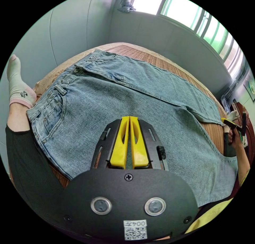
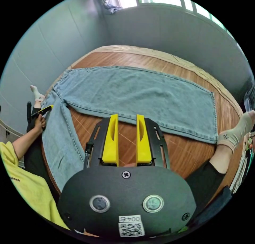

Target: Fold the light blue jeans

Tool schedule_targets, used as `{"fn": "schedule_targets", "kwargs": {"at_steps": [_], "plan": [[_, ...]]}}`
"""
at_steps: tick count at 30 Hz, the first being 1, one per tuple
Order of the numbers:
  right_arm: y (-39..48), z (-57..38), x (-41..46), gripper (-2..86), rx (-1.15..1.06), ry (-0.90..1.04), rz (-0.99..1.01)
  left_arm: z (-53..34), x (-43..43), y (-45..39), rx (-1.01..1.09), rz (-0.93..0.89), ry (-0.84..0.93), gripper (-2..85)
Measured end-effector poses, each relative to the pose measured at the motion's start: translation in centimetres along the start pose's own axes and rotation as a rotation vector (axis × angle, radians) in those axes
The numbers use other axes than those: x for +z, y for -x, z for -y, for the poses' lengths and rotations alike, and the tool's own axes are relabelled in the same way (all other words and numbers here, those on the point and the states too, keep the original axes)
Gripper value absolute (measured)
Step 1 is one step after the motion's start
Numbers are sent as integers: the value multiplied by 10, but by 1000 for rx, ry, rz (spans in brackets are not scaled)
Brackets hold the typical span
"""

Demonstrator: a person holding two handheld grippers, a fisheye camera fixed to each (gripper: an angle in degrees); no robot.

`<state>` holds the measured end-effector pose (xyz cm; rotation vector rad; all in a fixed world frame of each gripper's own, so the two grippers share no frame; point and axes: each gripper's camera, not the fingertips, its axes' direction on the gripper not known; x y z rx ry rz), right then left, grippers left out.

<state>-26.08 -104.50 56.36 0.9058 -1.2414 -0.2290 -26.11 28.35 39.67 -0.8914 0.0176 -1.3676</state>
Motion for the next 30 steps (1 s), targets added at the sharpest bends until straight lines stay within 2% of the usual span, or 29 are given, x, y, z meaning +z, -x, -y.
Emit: {"fn": "schedule_targets", "kwargs": {"at_steps": [4,9,11,14,19,21,23,30], "plan": [[-43,-18,3,115,67,22,-58,1,-2,-2,0,2,3,6],[-56,-5,41,107,30,122,-73,2,-4,-1,-11,-3,9,7],[-58,-10,46,98,-28,105,-137,3,-5,-7,2,27,12,7],[-72,-4,42,130,-1,139,-12,4,-6,-16,26,76,14,7],[-102,4,25,139,34,54,-98,6,-9,-17,27,74,13,7],[-117,7,34,142,69,59,-96,7,-10,-14,18,57,14,7],[-130,8,59,138,80,145,-114,9,-11,-14,15,52,15,6],[-132,12,59,162,107,103,-158,14,-13,-16,20,64,16,6]]}}
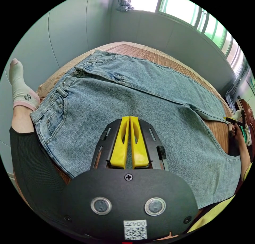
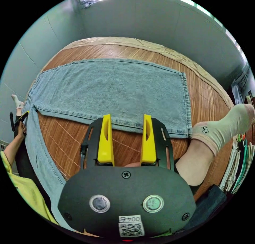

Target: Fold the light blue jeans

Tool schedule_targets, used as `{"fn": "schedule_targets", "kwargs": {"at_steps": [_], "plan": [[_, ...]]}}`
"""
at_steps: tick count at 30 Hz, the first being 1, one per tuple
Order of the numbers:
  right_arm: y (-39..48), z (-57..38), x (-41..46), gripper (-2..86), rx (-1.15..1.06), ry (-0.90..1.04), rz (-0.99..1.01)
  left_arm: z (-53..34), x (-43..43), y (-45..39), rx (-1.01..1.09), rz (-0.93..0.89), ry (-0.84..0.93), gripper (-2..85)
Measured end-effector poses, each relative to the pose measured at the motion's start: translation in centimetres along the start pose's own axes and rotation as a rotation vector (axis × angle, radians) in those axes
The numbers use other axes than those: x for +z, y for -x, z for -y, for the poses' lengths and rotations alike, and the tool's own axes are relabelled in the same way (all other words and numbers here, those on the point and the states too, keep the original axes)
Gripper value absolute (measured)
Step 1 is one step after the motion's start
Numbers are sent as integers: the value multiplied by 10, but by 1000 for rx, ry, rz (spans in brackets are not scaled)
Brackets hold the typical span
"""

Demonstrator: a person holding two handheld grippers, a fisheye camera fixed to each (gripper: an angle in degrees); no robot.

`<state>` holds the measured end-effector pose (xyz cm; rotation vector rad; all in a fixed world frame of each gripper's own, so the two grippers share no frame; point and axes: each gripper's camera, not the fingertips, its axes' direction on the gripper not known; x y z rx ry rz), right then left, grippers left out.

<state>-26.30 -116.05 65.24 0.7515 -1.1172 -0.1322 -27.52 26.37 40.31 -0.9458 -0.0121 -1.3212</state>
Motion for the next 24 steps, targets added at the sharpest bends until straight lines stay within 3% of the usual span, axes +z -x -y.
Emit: {"fn": "schedule_targets", "kwargs": {"at_steps": [2,6,13,19,22,24], "plan": [[17,1,-6,161,-41,-62,35,2,-1,1,-1,-3,-1,7],[38,8,14,160,-93,11,24,7,-2,1,-1,-3,0,7],[118,-18,-40,139,-225,-112,298,18,-3,3,-5,-10,0,8],[213,-92,-30,152,-332,-26,423,35,-8,15,-47,-98,46,9],[243,-123,-20,155,-373,27,403,35,-28,8,6,-204,72,8],[250,-133,-10,150,-378,70,390,22,-44,-3,52,-167,84,8]]}}
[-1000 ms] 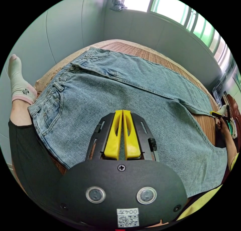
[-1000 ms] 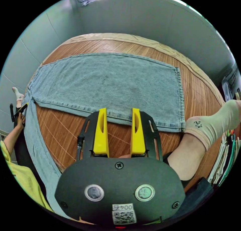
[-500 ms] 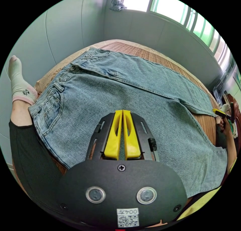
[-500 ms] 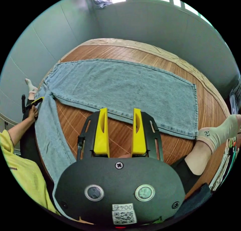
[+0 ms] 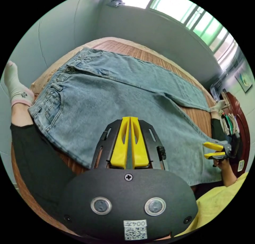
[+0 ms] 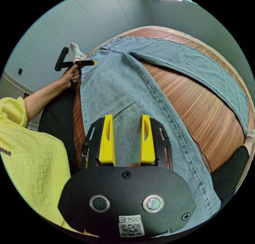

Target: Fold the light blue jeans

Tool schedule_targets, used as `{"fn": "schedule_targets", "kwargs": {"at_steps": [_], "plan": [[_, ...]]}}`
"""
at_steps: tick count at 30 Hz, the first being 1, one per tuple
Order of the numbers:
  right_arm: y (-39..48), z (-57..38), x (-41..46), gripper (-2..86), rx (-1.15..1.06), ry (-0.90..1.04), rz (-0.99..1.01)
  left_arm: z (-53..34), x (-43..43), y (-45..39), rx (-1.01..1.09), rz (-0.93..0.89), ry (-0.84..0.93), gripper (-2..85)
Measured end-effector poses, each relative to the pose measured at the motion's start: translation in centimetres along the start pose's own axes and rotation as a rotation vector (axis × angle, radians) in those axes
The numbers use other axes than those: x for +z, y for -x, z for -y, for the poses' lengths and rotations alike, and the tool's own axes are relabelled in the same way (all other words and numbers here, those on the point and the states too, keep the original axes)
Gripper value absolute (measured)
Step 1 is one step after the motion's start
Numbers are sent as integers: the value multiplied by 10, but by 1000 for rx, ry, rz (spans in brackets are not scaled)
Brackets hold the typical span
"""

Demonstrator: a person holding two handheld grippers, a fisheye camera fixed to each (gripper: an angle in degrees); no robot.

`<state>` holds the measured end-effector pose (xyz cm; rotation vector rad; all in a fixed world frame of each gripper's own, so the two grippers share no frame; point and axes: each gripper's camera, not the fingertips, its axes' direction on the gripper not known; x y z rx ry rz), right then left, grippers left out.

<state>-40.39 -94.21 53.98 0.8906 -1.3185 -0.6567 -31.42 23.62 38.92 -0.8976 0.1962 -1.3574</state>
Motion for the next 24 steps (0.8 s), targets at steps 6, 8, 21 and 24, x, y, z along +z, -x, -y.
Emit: {"fn": "schedule_targets", "kwargs": {"at_steps": [6,8,21,24], "plan": [[-6,1,22,104,5,35,-95,-35,-11,-23,-5,197,3,8],[-6,2,25,106,-2,26,-123,-20,9,-22,-3,245,100,8],[-5,4,29,123,-18,-17,-132,20,-5,-32,192,86,273,8],[-6,5,29,121,-20,-18,-137,24,10,-51,304,197,337,8]]}}
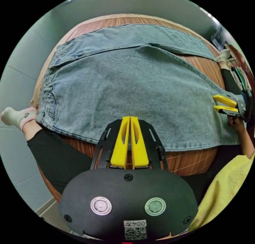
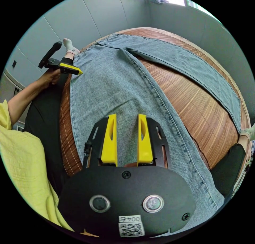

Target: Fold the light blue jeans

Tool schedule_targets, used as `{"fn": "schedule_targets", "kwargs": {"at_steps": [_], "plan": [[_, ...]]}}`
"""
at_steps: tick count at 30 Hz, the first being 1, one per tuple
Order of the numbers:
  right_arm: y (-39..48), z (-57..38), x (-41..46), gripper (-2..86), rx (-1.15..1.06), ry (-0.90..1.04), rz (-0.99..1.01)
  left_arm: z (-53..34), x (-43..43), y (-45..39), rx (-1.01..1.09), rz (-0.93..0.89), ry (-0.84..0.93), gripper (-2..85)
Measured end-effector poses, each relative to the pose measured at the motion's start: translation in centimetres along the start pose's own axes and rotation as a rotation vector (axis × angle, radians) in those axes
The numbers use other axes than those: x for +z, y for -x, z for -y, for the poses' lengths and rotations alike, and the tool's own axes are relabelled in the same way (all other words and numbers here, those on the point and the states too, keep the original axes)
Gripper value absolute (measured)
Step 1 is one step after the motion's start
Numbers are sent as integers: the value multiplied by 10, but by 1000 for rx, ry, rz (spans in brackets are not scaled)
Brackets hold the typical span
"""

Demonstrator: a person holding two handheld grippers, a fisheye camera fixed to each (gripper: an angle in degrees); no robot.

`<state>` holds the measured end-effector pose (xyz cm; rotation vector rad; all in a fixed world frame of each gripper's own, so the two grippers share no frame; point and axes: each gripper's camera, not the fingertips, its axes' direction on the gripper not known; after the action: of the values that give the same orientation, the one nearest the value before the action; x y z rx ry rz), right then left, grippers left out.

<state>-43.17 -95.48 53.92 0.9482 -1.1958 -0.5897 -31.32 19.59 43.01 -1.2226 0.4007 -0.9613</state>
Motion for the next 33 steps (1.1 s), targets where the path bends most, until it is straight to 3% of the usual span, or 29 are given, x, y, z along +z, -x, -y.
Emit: {"fn": "schedule_targets", "kwargs": {"at_steps": [7,15,20,24,29,33], "plan": [[-7,3,-1,111,13,-7,14,13,-8,17,40,-2,63,9],[-16,5,-5,99,45,-22,42,30,-36,107,-245,0,-160,20],[-18,6,-9,96,54,-21,51,41,4,144,-309,60,-29,26],[-17,7,-12,95,52,-17,48,25,1,168,-368,11,-31,20],[-19,7,-18,85,65,-15,55,18,-30,179,-368,-54,-285,19],[-23,5,-22,80,85,-17,72,49,-26,185,-381,-82,-334,19]]}}
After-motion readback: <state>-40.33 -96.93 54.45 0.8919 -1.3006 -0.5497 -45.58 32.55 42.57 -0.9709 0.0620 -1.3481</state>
